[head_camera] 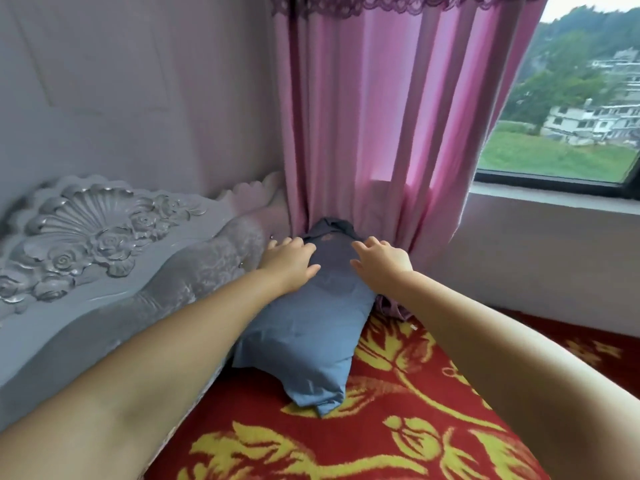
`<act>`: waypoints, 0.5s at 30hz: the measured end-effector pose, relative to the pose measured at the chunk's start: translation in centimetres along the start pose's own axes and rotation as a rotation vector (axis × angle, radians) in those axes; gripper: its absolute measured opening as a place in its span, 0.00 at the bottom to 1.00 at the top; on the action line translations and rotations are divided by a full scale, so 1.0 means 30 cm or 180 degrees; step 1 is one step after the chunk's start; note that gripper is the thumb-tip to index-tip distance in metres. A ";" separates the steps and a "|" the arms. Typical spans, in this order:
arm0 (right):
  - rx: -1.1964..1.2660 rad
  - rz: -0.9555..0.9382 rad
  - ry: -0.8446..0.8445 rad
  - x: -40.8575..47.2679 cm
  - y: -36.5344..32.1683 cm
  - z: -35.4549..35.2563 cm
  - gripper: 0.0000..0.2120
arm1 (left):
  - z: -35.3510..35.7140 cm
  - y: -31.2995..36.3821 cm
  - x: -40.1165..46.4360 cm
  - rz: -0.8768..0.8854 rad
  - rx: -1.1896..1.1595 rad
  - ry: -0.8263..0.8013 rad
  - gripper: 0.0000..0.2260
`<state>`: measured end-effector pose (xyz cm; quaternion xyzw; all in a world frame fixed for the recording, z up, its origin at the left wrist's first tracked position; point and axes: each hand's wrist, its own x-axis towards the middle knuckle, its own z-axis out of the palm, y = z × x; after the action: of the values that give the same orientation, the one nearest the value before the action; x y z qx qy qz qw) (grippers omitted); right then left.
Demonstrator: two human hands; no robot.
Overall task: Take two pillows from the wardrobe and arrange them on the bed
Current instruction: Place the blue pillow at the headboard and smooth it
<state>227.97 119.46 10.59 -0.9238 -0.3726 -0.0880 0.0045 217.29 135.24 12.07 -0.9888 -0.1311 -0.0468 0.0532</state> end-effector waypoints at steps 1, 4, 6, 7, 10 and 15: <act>-0.0082 0.0057 -0.0045 -0.034 0.036 -0.008 0.17 | -0.016 0.050 0.018 0.0128 0.0039 0.0045 0.20; -0.0228 0.0292 -0.0043 -0.134 0.181 -0.029 0.16 | -0.041 0.194 0.063 0.0327 -0.0024 0.0189 0.21; -0.0224 0.0466 -0.0013 -0.196 0.301 -0.046 0.16 | -0.046 0.293 0.080 0.0363 -0.0117 0.0189 0.21; -0.0202 0.0530 -0.0010 -0.230 0.367 -0.055 0.17 | -0.045 0.352 0.082 0.0372 -0.0148 0.0171 0.21; 0.0005 0.0712 0.0049 -0.339 0.562 -0.051 0.15 | -0.040 0.551 0.062 0.0407 -0.0121 0.0148 0.21; 0.0301 0.0680 -0.0154 -0.578 0.834 0.091 0.16 | 0.012 0.906 -0.014 0.0224 -0.0050 -0.0027 0.21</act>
<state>233.39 89.65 6.46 -0.9588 -0.2758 -0.0471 0.0484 224.11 109.07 9.16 -0.9934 -0.0961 -0.0417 0.0464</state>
